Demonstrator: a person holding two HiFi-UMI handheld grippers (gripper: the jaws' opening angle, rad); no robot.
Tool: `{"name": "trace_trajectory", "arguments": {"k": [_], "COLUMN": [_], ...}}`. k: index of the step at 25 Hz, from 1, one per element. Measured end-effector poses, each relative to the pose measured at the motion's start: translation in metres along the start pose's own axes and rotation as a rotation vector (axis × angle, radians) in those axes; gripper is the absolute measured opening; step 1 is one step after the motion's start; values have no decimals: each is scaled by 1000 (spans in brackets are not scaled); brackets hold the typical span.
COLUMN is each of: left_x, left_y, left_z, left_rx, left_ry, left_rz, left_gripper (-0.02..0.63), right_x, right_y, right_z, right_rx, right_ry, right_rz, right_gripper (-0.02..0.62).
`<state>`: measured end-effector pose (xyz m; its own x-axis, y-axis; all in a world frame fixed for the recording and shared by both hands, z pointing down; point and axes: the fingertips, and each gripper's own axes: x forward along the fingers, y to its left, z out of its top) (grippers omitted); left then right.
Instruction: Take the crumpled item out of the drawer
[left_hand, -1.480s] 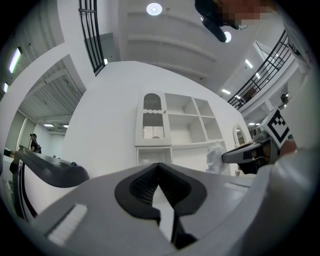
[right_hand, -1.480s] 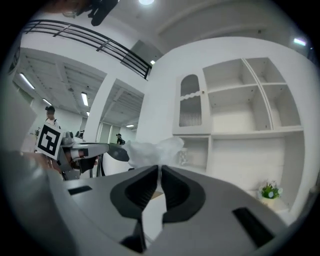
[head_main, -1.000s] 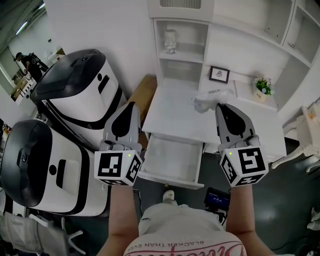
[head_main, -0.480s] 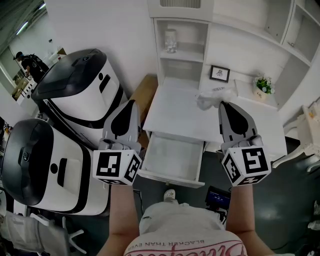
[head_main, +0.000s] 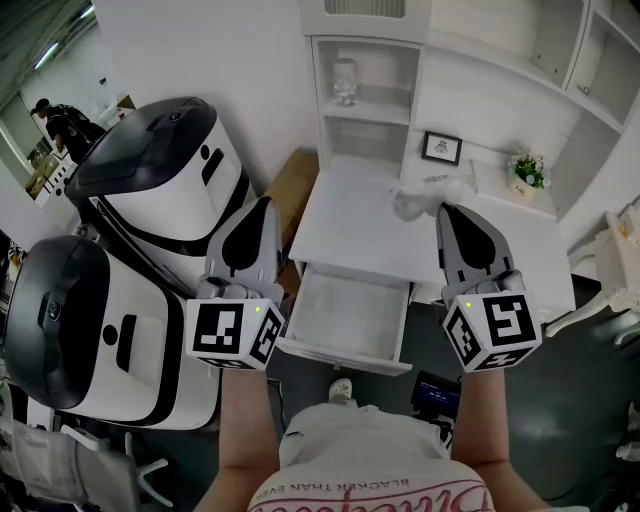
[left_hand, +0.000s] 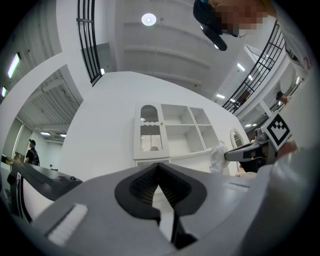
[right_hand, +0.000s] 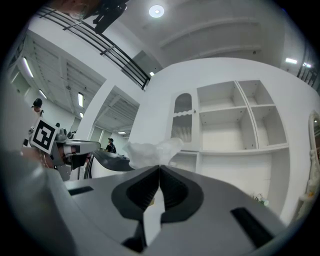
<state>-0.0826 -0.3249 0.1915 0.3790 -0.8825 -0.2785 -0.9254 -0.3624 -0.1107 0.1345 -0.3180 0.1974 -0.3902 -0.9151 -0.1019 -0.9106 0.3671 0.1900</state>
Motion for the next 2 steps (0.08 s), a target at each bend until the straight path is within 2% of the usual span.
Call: {"name": "trace_trajectory", "arguments": {"k": [2], "left_x": [-1], "left_y": [1], "left_z": [1], "left_rx": [-2], "left_ry": [1], "left_rz": [6], "left_gripper": [9], "right_x": [0], "right_y": [2], "right_z": [1], "right_rx": [-1], "right_ry": [-2], "right_rz": [3], "right_gripper": [11]}}
